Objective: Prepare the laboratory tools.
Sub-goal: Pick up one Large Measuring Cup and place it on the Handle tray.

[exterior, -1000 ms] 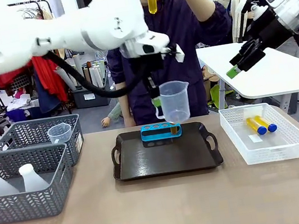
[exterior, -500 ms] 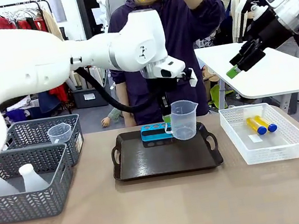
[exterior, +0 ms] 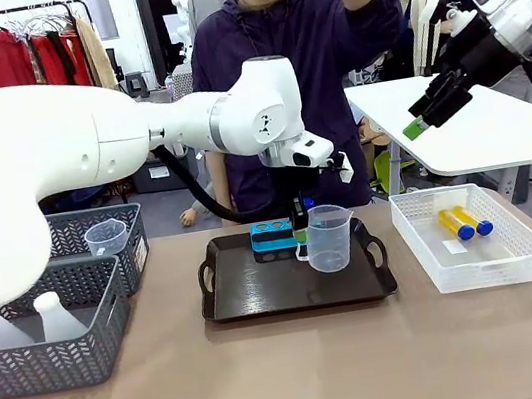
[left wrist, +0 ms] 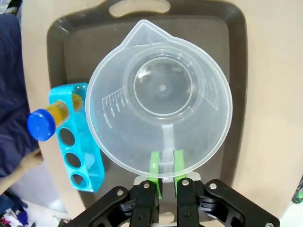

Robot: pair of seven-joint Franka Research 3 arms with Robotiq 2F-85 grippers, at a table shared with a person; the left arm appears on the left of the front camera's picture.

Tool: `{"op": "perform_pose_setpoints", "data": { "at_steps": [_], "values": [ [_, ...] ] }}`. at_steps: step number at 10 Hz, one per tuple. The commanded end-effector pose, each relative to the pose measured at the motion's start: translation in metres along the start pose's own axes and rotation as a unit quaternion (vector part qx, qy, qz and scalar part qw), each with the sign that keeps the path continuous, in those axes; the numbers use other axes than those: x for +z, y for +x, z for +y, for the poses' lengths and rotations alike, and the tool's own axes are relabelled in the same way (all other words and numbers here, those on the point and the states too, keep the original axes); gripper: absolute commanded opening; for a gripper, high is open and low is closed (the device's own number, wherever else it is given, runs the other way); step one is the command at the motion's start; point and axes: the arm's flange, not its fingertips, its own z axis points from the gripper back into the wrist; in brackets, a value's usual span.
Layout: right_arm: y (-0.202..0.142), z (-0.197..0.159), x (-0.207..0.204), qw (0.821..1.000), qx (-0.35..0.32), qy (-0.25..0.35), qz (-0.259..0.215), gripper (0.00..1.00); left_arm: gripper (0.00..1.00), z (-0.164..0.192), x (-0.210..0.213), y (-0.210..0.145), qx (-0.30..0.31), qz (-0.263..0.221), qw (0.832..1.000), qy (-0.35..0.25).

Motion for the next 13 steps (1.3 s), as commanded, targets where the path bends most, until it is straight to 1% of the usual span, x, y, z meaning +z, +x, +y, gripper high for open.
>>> {"op": "perform_pose_setpoints", "data": {
  "at_steps": [1,8,13],
  "values": [
    [0.001,0.0,0.0,1.0,0.001,0.003,-0.008,1.0,0.0,0.007,0.0,0.004,-0.009,0.005,1.0,0.008],
    [0.001,0.0,0.0,1.0,0.001,0.003,-0.008,1.0,0.0,0.01,-0.027,-0.001,-0.013,0.013,1.0,-0.001],
    [0.001,0.0,0.0,1.0,0.001,0.003,-0.008,1.0,0.95,0.01,-0.02,-0.005,-0.008,0.011,1.0,-0.001]
  ]
}}
